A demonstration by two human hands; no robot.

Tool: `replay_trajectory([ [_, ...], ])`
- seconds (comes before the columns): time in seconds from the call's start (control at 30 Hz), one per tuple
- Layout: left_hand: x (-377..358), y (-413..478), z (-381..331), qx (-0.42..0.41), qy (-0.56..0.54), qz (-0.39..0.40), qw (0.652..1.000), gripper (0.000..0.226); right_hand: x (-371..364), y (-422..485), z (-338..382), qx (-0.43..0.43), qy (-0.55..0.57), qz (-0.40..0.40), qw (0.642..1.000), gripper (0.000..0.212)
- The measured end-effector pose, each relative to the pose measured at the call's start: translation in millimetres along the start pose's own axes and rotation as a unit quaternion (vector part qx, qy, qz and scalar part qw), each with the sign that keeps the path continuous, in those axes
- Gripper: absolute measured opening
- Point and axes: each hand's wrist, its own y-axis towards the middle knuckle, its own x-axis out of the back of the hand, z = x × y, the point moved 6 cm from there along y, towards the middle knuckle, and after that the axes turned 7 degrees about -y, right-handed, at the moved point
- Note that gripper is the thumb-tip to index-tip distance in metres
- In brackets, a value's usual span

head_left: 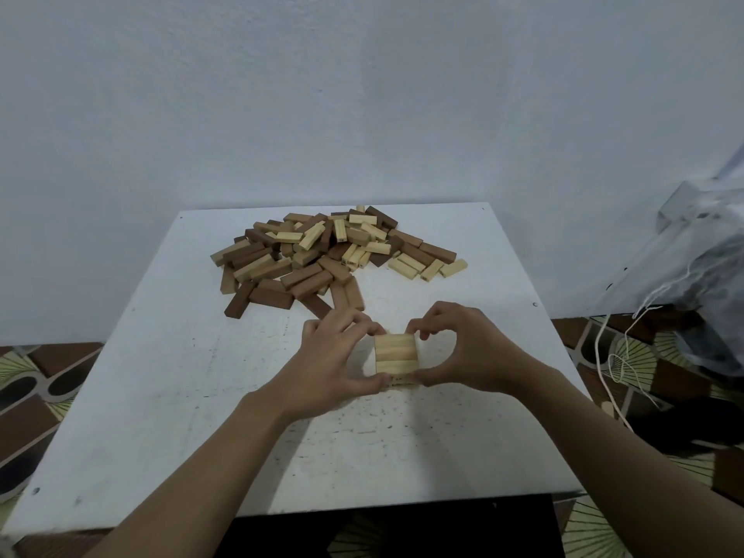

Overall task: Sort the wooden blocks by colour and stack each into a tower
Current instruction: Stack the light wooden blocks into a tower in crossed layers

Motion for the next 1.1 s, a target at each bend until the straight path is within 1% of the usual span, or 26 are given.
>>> replay_trajectory([
  [0.17,-4.1,-0.7,2.7,0.009,0.001,0.001,1.000,0.063,-3.3,0.6,-3.3,-0.005,0.005,0.001,1.000,0.047],
  [0.6,-8.2,1.8,8.0,0.025,-0.015,0.009,1.000,0.062,-4.0,1.5,-5.1,-0.003,0.011,0.011,1.000,0.048],
  [0.8,-9.2,1.9,10.3,0.028,-0.019,0.015,0.999,0.062,-2.8,0.1,-5.6,0.001,0.015,0.010,1.000,0.056],
  [1.0,-8.6,0.3,10.7,0.033,-0.040,0.015,0.999,0.063,-3.1,-4.0,-7.0,-0.004,0.024,-0.003,1.000,0.074],
  [1.1,-9.6,0.4,10.3,0.030,-0.045,0.020,0.998,0.062,-6.7,-5.3,-8.8,-0.002,0.028,-0.005,1.000,0.076],
])
